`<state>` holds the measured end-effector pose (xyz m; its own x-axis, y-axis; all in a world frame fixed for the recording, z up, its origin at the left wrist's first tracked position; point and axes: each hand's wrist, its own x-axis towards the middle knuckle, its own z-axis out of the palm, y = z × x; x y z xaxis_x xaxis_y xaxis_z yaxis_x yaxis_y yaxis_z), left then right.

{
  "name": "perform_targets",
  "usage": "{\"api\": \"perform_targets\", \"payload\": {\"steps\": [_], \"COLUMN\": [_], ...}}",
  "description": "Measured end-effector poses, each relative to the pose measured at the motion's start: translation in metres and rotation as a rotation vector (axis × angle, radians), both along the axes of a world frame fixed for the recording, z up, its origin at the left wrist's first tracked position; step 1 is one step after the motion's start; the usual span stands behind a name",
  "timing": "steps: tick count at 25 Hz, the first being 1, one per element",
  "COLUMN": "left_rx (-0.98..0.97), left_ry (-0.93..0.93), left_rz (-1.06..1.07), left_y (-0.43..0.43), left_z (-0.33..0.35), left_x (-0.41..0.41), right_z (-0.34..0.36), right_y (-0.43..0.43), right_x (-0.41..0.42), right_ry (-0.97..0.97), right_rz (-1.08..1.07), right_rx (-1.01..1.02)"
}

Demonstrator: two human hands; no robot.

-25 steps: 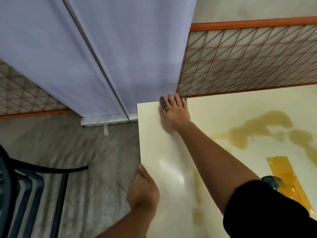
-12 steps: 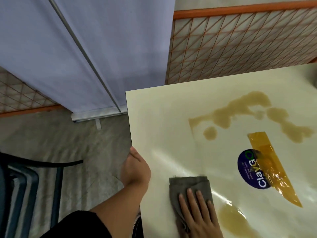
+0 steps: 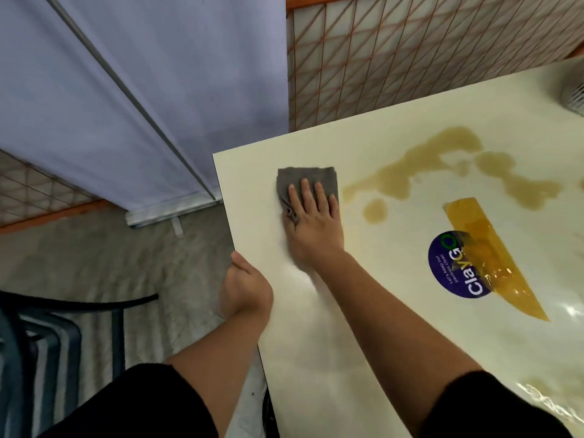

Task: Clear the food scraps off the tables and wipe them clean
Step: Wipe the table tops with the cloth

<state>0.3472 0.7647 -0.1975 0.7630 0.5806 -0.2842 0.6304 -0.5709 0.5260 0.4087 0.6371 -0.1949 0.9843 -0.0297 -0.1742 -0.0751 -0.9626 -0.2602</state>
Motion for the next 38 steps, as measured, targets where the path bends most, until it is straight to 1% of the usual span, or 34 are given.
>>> {"api": "perform_targets", "payload": {"steps": [2, 4, 6, 7, 8, 10, 13, 15, 16, 17, 19, 22, 24, 26, 28, 29, 31, 33, 34, 35, 38], "left_rx": [0.006, -0.003, -0.015, -0.026, -0.037, -0.051, -0.079, -0.083, -0.088, -0.088, -0.095, -0.138, -0.164, -0.19, -0.212, -0.22, -0.22, -0.212, -0.216, -0.205, -0.119], "left_ry": [0.027, 0.053, 0.042, 0.028, 0.009, -0.024, -0.052, -0.069, -0.091, -0.116, -0.137, -0.087, -0.077, -0.092, -0.081, -0.064, 0.002, 0.05, 0.055, 0.056, 0.05], "left_rz": [0.007, 0.004, 0.004, 0.006, 0.012, 0.013, -0.001, -0.03, -0.049, -0.071, -0.1, -0.088, -0.08, -0.071, -0.047, -0.027, 0.035, 0.128, 0.161, 0.167, 0.129], "left_y": [0.003, 0.002, 0.002, 0.001, 0.0, -0.001, -0.004, -0.005, -0.007, -0.009, -0.013, -0.017, -0.023, -0.029, -0.036, -0.038, -0.043, -0.05, -0.054, -0.057, -0.063], "left_z": [0.0, 0.001, 0.003, 0.004, 0.005, 0.008, 0.015, 0.02, 0.021, 0.021, 0.019, 0.019, 0.021, 0.025, 0.032, 0.034, 0.039, 0.043, 0.044, 0.047, 0.046], "left_x": [0.001, 0.001, 0.0, -0.001, -0.002, -0.003, -0.008, -0.021, -0.03, -0.042, -0.075, -0.138, -0.18, -0.22, -0.253, -0.265, -0.284, -0.298, -0.303, -0.307, -0.307], "right_z": [-0.001, -0.005, -0.007, -0.006, -0.004, -0.006, -0.002, -0.001, 0.0, -0.001, -0.002, 0.001, 0.002, 0.004, 0.004, 0.003, 0.003, 0.005, 0.009, 0.013, 0.014], "right_y": [0.013, 0.021, 0.019, 0.008, -0.008, -0.043, -0.075, -0.06, -0.044, -0.026, 0.003, -0.011, -0.04, -0.06, -0.057, -0.051, -0.043, -0.066, -0.089, -0.118, -0.223], "right_x": [-0.093, -0.196, -0.28, -0.305, -0.317, -0.328, -0.315, -0.314, -0.32, -0.333, -0.377, -0.438, -0.461, -0.475, -0.488, -0.497, -0.52, -0.541, -0.547, -0.55, -0.543], "right_ry": [-0.083, -0.129, -0.102, -0.091, -0.081, -0.077, -0.058, -0.042, -0.041, -0.057, -0.079, -0.073, -0.054, -0.078, -0.071, -0.048, -0.041, -0.025, -0.007, -0.011, -0.03], "right_rz": [0.07, 0.16, 0.232, 0.243, 0.236, 0.154, -0.121, -0.244, -0.235, -0.177, -0.002, 0.179, 0.192, 0.086, 0.039, 0.086, 0.265, 0.403, 0.396, 0.331, -0.044], "right_rx": [0.021, -0.011, -0.045, -0.064, -0.077, -0.061, -0.069, -0.02, 0.006, 0.02, 0.034, 0.02, -0.034, -0.059, 0.026, 0.055, 0.032, -0.001, 0.002, -0.014, -0.118]}}
